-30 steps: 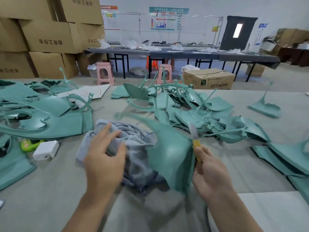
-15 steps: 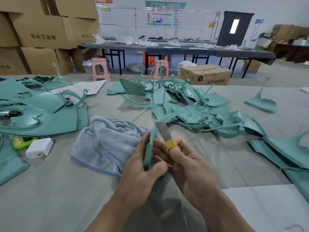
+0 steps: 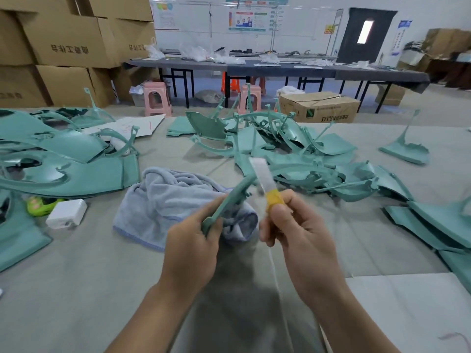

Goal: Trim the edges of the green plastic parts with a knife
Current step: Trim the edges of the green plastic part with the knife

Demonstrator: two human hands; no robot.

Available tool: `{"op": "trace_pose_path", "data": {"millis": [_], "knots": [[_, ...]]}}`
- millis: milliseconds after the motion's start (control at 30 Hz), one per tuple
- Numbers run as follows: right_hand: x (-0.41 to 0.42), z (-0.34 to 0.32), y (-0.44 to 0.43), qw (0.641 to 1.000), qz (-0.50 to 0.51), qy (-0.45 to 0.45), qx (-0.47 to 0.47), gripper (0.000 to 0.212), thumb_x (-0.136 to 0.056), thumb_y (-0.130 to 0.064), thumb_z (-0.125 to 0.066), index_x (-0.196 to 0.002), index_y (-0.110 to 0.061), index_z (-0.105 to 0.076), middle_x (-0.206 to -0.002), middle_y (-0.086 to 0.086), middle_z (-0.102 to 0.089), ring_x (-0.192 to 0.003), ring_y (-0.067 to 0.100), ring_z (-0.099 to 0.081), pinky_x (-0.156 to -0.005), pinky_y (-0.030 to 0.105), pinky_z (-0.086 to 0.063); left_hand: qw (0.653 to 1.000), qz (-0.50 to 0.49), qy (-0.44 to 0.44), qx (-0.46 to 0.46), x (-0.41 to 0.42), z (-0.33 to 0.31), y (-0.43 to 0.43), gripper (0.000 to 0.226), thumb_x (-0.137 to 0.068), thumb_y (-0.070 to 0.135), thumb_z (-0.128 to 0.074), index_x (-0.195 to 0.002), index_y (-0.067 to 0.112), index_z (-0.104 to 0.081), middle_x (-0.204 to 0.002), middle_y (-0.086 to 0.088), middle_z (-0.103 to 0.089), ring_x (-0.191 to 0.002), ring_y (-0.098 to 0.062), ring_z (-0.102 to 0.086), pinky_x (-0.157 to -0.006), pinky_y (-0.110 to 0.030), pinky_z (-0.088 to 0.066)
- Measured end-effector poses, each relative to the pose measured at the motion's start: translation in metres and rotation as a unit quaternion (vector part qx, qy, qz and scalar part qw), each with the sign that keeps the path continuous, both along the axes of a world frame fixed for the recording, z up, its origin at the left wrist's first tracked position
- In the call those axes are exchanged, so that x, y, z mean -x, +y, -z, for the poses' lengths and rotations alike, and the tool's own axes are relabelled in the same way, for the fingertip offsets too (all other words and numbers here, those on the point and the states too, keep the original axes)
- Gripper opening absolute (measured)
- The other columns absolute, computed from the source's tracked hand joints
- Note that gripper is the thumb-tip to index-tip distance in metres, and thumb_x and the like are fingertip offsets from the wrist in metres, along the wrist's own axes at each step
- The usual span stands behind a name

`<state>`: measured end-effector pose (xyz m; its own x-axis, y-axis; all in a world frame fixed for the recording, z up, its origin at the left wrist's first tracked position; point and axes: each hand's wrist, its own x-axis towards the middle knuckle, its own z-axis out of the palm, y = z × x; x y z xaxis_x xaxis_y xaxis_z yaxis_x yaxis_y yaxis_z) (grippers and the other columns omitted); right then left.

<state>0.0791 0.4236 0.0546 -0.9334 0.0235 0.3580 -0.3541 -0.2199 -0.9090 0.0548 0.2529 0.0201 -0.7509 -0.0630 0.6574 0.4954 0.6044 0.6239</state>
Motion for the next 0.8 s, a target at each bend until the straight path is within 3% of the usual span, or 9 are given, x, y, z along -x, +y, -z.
{"op": "trace_pose_path", "data": {"millis": [133, 300, 400, 533, 567, 633, 667, 733, 800], "knots": [[0.001, 0.002, 0.001, 0.991, 0.063, 0.030, -0.111, 0.022, -0.095, -0.018, -0.056, -0.075, -0.013, -0.066, -0.053, 0.004, -0.054, -0.052, 0.013, -0.046, -0.054, 0.019, -0.037, 0.994, 0.062, -0.073, 0.043, 0.000, 0.008, -0.001, 0.063, -0.090, 0.005, -0.065, -0.131, 0.052, -0.057, -0.116, 0.044, -0.061, -0.110, 0.018, -0.057, -0.092, 0.000, -0.036], [0.002, -0.001, 0.016, 0.981, 0.141, 0.014, -0.131, 0.025, -0.085, -0.023, -0.060, -0.065, -0.009, -0.060, -0.049, 0.017, -0.040, -0.047, 0.015, -0.035, -0.046, 0.025, -0.028, 0.993, 0.054, -0.104, 0.022, -0.001, 0.007, 0.000, 0.035, -0.095, 0.028, -0.065, -0.127, 0.044, -0.067, -0.117, 0.028, -0.070, -0.108, 0.010, -0.060, -0.085, 0.003, -0.036], [-0.003, -0.004, 0.018, 0.970, 0.106, 0.053, -0.212, 0.033, -0.084, -0.034, -0.060, -0.064, -0.008, -0.055, -0.049, 0.003, -0.037, -0.049, 0.011, -0.032, -0.047, 0.025, -0.026, 0.992, 0.058, -0.108, 0.028, -0.001, 0.006, -0.001, 0.035, -0.097, 0.027, -0.064, -0.128, 0.041, -0.067, -0.116, 0.026, -0.070, -0.107, 0.009, -0.060, -0.086, 0.001, -0.038], [-0.009, -0.002, 0.013, 0.933, 0.064, 0.075, -0.346, 0.035, -0.088, -0.039, -0.058, -0.065, -0.015, -0.049, -0.054, -0.010, -0.033, -0.052, 0.004, -0.031, -0.049, 0.025, -0.025, 0.991, 0.052, -0.111, 0.056, -0.003, 0.007, -0.003, 0.030, -0.095, 0.017, -0.065, -0.092, 0.047, -0.069, -0.084, 0.038, -0.064, -0.081, 0.011, -0.060, -0.070, -0.002, -0.039], [-0.007, -0.001, 0.014, 0.923, 0.082, 0.070, -0.369, 0.034, -0.087, -0.040, -0.058, -0.066, -0.015, -0.050, -0.054, -0.011, -0.035, -0.052, 0.004, -0.033, -0.049, 0.025, -0.026, 0.991, 0.049, -0.114, 0.051, -0.003, 0.007, -0.003, 0.031, -0.095, 0.016, -0.066, -0.091, 0.047, -0.069, -0.080, 0.041, -0.062, -0.080, 0.015, -0.059, -0.069, -0.001, -0.039], [0.003, 0.001, 0.022, 0.905, 0.193, 0.030, -0.377, 0.029, -0.087, -0.037, -0.057, -0.070, -0.014, -0.058, -0.052, -0.013, -0.045, -0.052, 0.005, -0.042, -0.053, 0.027, -0.030, 0.991, 0.052, -0.118, 0.033, -0.003, 0.007, -0.002, 0.031, -0.096, 0.022, -0.065, -0.114, 0.046, -0.071, -0.087, 0.046, -0.061, -0.090, 0.020, -0.059, -0.076, 0.001, -0.039], [0.009, 0.002, 0.032, 0.878, 0.281, -0.005, -0.388, 0.028, -0.088, -0.034, -0.056, -0.071, -0.013, -0.060, -0.053, -0.012, -0.051, -0.055, 0.007, -0.047, -0.056, 0.030, -0.030, 0.992, 0.052, -0.115, 0.030, -0.003, 0.006, -0.002, 0.034, -0.096, 0.024, -0.065, -0.122, 0.046, -0.068, -0.090, 0.048, -0.060, -0.094, 0.020, -0.059, -0.078, 0.001, -0.039], [0.021, 0.003, 0.057, 0.801, 0.430, -0.107, -0.404, 0.033, -0.096, -0.025, -0.052, -0.067, -0.008, -0.055, -0.056, -0.002, -0.054, -0.061, 0.025, -0.050, -0.058, 0.038, -0.025, 0.991, 0.058, -0.110, 0.046, -0.005, 0.006, -0.001, 0.036, -0.096, 0.024, -0.067, -0.126, 0.044, -0.066, -0.092, 0.050, -0.058, -0.096, 0.018, -0.060, -0.079, 0.002, -0.040], [0.024, 0.005, 0.073, 0.775, 0.485, -0.150, -0.377, 0.036, -0.098, -0.019, -0.052, -0.064, -0.008, -0.048, -0.058, 0.004, -0.052, -0.062, 0.033, -0.049, -0.057, 0.040, -0.026, 0.990, 0.054, -0.108, 0.076, -0.006, 0.008, 0.002, 0.038, -0.094, 0.022, -0.069, -0.128, 0.040, -0.067, -0.107, 0.041, -0.063, -0.106, 0.009, -0.059, -0.084, 0.005, -0.035]]}}
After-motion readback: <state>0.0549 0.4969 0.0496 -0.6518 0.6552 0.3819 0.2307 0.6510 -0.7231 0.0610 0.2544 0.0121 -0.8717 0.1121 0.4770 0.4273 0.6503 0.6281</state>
